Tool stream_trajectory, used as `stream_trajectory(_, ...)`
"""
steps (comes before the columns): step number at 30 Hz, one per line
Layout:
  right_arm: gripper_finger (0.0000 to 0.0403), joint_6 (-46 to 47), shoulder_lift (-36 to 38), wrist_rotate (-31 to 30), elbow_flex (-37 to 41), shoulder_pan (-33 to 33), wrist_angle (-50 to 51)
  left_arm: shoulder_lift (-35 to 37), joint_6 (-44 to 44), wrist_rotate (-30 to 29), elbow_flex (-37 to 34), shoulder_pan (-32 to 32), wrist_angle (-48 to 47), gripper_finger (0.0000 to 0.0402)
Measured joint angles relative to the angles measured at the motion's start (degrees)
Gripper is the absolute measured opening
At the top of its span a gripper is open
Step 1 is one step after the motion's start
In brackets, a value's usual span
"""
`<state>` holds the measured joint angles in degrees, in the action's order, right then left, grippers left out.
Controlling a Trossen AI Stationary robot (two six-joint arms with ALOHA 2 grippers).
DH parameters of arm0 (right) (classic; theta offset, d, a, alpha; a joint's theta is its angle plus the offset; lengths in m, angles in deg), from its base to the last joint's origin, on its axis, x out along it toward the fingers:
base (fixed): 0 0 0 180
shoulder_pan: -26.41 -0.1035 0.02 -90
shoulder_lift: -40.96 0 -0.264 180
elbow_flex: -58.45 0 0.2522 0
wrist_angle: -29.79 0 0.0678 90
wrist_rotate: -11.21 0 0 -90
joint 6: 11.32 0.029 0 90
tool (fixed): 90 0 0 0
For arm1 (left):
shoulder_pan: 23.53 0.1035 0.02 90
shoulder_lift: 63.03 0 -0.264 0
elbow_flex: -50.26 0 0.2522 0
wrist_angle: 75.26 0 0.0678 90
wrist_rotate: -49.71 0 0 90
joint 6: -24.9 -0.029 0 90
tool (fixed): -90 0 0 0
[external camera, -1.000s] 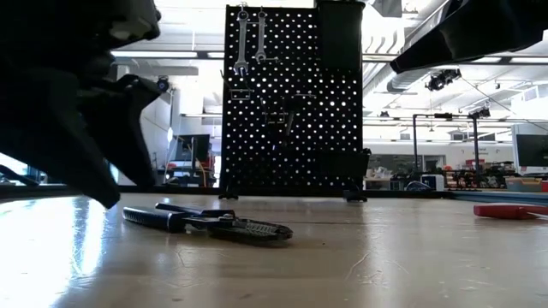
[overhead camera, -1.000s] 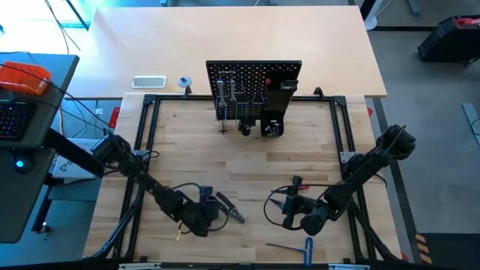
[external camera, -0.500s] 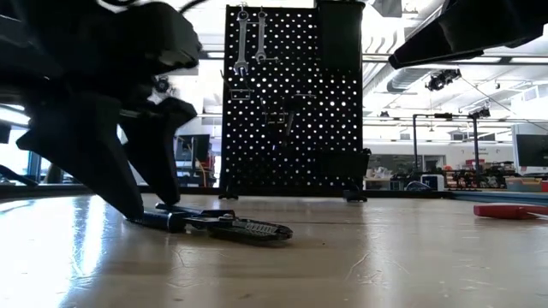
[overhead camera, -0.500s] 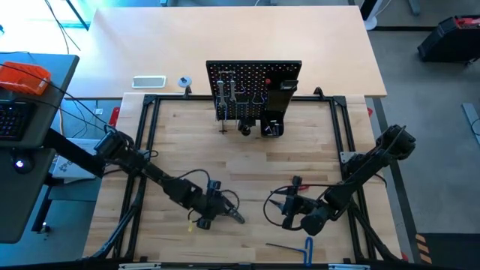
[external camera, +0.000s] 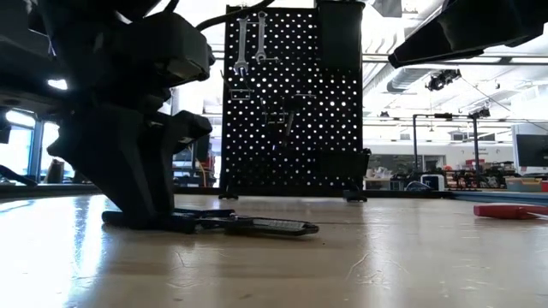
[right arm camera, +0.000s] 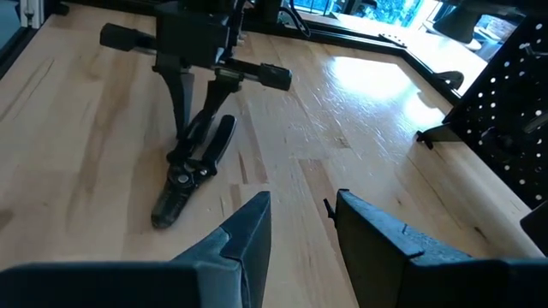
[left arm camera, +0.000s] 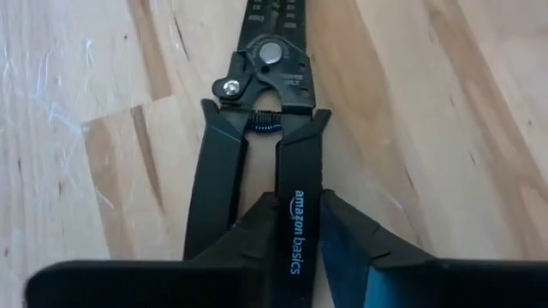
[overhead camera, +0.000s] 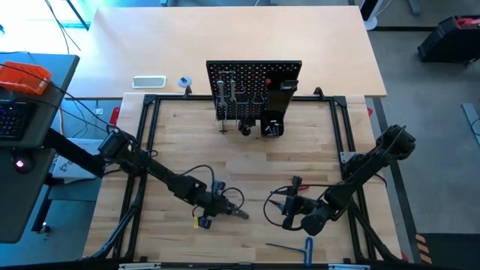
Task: Hang tools onto peg board
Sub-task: Hang the black wire cutter onto the peg board
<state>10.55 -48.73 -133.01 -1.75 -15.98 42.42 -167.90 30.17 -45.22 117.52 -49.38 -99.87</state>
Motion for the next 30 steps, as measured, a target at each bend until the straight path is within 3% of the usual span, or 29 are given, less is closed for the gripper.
stream_trajectory(7,0.0126,0.1,0.0,0.0,0.0,0.0,0.0,0.5,-1.4,-1.9,-0.2,-0.1,3.3,0.0046)
stream_trajectory(20,0.0126,0.3,0.0,0.9,0.0,-0.1,-0.1,4.9,0.9,-15.7,-0.4,0.0,1.0,0.0003)
stream_trajectory(23,0.0126,0.2,0.0,0.9,0.0,-0.1,0.0,5.6,0.7,-15.1,-0.4,0.0,1.0,0.0)
stream_trajectory(30,0.0126,0.9,0.0,3.2,0.0,-0.1,-0.3,5.0,0.1,-7.1,-0.3,0.8,-1.9,0.0014)
